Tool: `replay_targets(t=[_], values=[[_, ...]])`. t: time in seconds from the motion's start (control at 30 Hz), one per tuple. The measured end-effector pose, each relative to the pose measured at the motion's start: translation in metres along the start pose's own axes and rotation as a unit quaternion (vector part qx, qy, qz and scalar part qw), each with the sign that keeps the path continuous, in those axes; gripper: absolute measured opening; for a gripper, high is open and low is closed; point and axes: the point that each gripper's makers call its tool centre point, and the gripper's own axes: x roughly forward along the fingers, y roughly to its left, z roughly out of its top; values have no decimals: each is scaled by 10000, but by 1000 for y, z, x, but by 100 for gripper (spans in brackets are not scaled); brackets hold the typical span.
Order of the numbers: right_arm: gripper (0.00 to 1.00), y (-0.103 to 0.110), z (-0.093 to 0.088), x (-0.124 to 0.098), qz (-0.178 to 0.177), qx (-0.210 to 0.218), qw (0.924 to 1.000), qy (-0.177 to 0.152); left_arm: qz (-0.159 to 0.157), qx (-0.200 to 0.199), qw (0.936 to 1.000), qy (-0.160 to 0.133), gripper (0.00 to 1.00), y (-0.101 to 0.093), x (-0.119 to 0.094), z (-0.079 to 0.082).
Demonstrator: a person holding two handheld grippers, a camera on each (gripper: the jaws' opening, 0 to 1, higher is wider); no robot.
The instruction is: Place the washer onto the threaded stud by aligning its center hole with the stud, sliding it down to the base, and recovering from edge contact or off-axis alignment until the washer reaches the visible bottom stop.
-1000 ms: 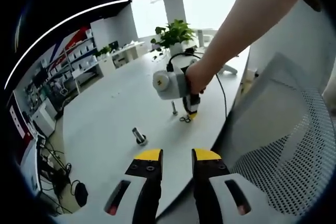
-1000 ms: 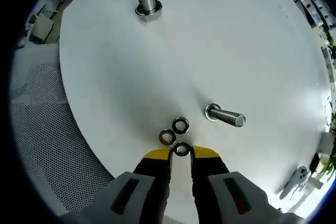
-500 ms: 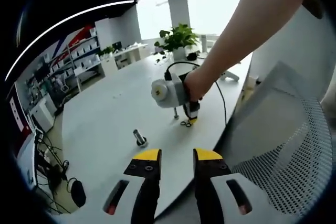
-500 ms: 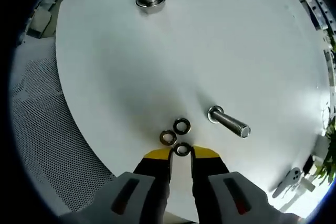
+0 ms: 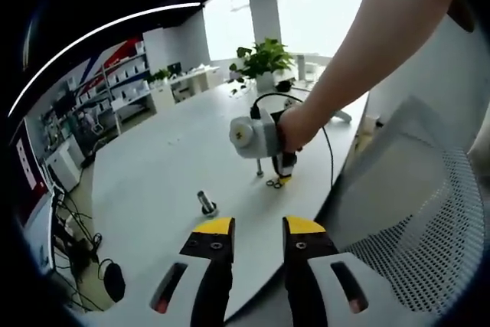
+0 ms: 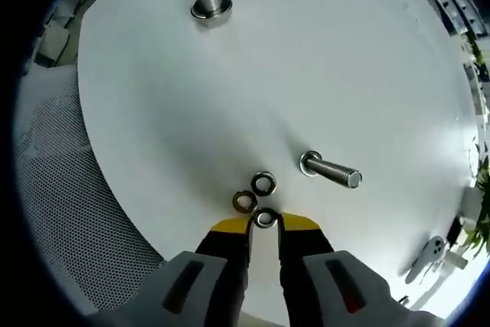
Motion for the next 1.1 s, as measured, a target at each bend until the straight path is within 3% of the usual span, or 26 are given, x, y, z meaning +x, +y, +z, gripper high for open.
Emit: replay_targets(t=[0.27,0.57,0.97,1.1], values=[[15,-1,-1,-1,-23,80,9994,-324,8,48,10000,16,23,-1,-1,-1],[15,-2,-2,-3,20,524,9958,-744,14,80,10000,-9,23,-1,-1,0],[14,0,0,-4,-70,207,9956,-916,83,107,9999,-23,22,2,-1,1],[14,-1,-1,-4,-5,329,9943,-1012,97,117,9999,-3,22,2,-1,1]])
